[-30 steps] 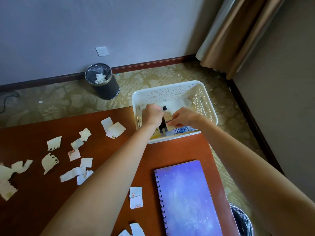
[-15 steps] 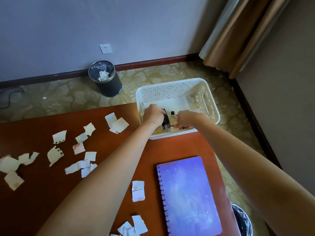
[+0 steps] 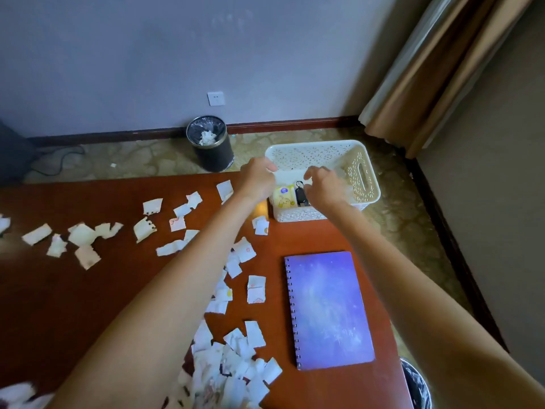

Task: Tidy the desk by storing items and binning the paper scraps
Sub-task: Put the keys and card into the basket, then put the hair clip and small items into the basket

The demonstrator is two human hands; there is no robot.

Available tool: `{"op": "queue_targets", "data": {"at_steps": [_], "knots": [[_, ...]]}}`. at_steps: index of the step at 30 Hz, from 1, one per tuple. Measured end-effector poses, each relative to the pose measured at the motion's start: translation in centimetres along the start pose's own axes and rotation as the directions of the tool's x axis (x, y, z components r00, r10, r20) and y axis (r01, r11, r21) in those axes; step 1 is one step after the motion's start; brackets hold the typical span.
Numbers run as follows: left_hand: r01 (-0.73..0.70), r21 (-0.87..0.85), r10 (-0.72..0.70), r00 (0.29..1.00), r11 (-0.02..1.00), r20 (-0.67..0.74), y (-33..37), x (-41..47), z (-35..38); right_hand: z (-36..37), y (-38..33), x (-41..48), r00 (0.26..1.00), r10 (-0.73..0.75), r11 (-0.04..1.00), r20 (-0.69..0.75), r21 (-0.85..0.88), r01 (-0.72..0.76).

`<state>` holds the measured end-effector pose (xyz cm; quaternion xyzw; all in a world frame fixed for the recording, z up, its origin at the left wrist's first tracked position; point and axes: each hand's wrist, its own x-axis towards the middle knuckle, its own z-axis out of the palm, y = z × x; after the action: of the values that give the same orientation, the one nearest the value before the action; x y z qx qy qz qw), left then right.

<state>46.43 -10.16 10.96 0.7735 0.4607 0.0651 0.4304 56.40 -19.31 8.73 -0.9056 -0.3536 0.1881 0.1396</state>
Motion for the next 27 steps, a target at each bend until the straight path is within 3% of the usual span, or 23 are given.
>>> {"op": "queue_targets", "data": {"at_steps": [3,5,10,15,21,27], "knots": [[0.016,-0.049,-0.021,0.995,0.999,-0.096,-2.2,-4.1,-3.9,1.5,-2.9,-4.4,0.994,-0.071,0.982,-0.079,0.169,0.083],[0.04,-0.044,-0.047,0.986,0.998,-0.159,-4.7,-7.5,-6.2,3.6,-4.5,-7.6,0.995,-0.092,0.965,-0.044,0.243,0.1],[0.211,-0.046,-0.215,0.946,0.976,-0.242,-13.5,-16.3,-8.6,10.4,-7.7,-15.7,0.974,-0.141,0.962,0.177,0.258,0.092],[0.382,0.034,-0.374,0.916,0.924,-0.143,-22.5,-22.3,-9.3,17.1,-11.0,-21.9,0.897,-0.19,0.977,0.4,0.17,0.131],[0.421,0.106,-0.411,0.906,0.901,-0.105,-31.2,-24.1,-14.4,23.4,-19.8,-24.4,0.856,-0.22,0.975,0.468,0.14,0.174],[0.323,0.191,-0.303,0.944,0.927,-0.131,-39.4,-22.0,-25.4,29.3,-33.3,-23.8,0.899,-0.174,0.981,0.402,0.153,0.122]]}}
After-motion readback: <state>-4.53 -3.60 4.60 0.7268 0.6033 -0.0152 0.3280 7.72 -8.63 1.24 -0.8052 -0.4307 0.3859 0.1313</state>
